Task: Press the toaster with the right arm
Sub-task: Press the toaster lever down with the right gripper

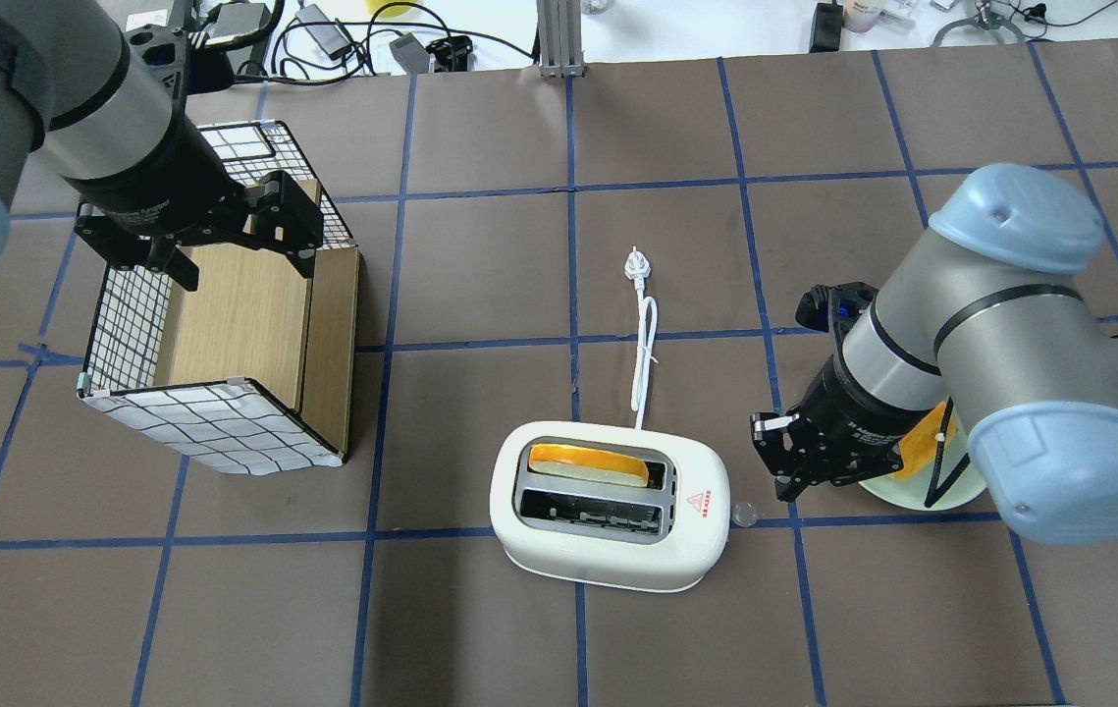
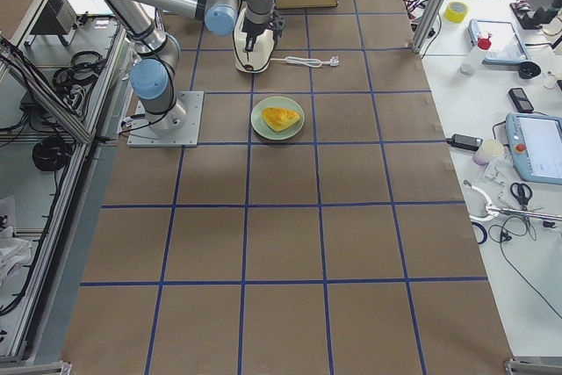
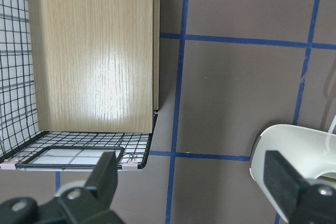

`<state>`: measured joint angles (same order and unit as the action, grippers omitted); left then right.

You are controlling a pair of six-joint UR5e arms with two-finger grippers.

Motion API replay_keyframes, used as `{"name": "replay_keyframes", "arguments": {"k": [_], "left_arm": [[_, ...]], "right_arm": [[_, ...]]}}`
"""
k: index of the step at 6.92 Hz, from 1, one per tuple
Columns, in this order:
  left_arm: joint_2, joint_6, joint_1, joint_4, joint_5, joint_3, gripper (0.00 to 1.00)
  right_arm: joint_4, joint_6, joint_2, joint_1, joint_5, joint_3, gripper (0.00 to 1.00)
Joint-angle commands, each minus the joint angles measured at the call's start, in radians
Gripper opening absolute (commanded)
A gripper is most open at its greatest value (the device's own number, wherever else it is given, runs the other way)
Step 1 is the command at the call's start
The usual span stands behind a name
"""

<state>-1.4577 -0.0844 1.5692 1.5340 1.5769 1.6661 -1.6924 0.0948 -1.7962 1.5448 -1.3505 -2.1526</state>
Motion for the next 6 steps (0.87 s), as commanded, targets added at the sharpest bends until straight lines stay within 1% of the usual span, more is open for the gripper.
{"name": "replay_keyframes", "arguments": {"k": [1,3,6], "left_arm": [[0.000,0.000,0.000,0.000,0.000,0.000,1.00],[0.000,0.000,0.000,0.000,0.000,0.000,1.00],[0.000,0.000,0.000,0.000,0.000,0.000,1.00]], "right_arm": [[-0.018,0.003,0.000,0.001,0.071,-0.018,0.00],[-0.003,0.003,0.000,0.001,0.099,-0.018,0.00],[-0.004,0.003,0.027,0.001,0.099,-0.020,0.00]]}}
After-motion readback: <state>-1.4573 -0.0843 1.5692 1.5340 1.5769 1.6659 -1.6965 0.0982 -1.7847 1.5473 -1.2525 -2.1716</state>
